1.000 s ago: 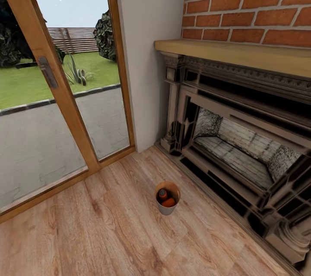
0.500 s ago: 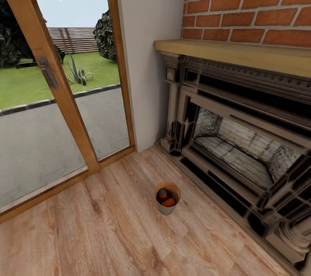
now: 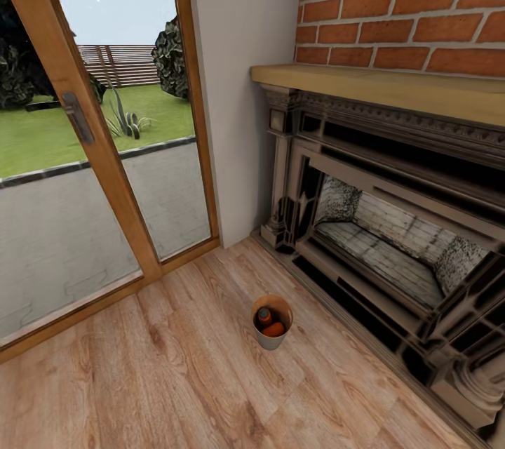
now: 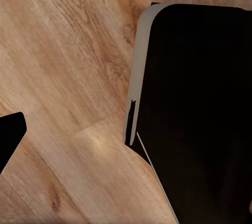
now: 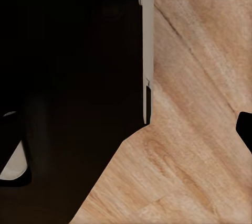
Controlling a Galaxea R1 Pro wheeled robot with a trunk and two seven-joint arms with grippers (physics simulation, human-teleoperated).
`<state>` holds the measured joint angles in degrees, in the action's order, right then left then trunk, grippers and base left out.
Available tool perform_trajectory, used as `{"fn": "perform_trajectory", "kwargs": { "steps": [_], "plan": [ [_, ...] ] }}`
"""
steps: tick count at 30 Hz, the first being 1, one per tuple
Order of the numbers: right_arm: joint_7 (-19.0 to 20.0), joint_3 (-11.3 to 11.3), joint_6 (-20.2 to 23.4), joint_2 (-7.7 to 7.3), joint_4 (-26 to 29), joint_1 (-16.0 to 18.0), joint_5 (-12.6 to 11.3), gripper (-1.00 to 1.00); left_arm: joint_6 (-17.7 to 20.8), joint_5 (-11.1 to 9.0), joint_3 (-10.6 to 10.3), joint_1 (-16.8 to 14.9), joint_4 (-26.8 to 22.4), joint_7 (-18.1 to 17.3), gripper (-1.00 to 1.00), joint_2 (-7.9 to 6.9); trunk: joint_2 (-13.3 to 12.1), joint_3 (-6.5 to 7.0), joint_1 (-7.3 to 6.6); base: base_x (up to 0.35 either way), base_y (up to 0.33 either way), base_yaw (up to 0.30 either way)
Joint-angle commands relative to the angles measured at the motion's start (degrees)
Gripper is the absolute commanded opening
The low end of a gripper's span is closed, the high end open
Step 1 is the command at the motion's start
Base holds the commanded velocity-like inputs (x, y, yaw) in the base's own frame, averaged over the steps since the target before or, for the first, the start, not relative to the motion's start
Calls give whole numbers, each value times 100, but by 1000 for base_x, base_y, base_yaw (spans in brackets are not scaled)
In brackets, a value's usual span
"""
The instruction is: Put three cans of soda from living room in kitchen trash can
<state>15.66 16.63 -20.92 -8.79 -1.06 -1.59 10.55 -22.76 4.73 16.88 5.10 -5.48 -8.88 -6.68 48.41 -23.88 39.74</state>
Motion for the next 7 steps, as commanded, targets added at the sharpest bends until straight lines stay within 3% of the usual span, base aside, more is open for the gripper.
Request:
{"fn": "perform_trajectory", "kwargs": {
  "steps": [1,7],
  "plan": [
    [2,2,0,0,0,-3,3,100,0,1,0,0,1,0,100,0,0,0,0,0,0,0],
    [0,2,0,0,0,-2,0,100,0,1,0,0,1,0,100,0,0,0,0,0,0,0]
  ]
}}
